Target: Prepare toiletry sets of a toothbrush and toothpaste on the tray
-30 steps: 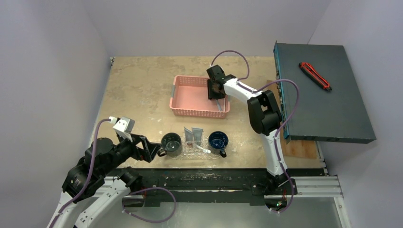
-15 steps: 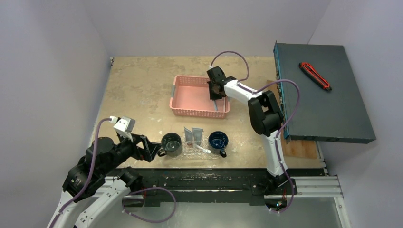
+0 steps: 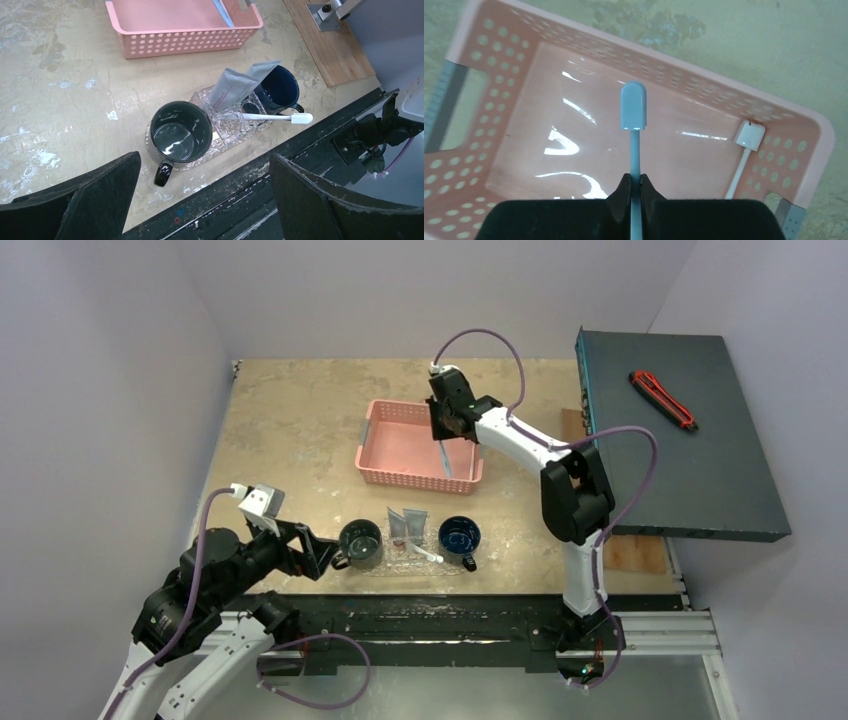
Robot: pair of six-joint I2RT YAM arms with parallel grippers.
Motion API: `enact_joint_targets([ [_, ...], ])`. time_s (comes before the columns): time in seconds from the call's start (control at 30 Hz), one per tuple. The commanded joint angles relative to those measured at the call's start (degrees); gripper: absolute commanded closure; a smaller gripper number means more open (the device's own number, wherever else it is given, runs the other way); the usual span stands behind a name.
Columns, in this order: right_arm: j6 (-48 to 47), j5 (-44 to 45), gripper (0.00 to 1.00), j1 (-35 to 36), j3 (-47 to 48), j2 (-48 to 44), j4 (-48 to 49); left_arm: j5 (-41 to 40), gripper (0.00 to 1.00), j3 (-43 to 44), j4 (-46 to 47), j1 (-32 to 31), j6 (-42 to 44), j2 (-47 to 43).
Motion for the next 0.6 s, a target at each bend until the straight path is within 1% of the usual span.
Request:
enact_joint_targets([
  [0.0,-2.4,1.33,1.0,1.13,-0.27,-5.78,3.34,0.44,0.0,-0.15,2.1,0.38,1.53,0.71],
  [0.13,-4.1,2.38,1.0,2.8,-0.61,-9.24,4.44,0.61,0.0,-0.1,2.21,0.33,1.62,0.88],
  [0.33,-6.82,5.07,1.0,6.19,-2.97,-17.08,7.63,1.11,0.0,-0.33,2.46,0.33,1.79,1.14],
  [0.57,-8.67,5.57,1.0,9.08,-3.77,-25.1,6.58,1.32,0.0,-0.37,2.66,0.33,1.87,1.11],
])
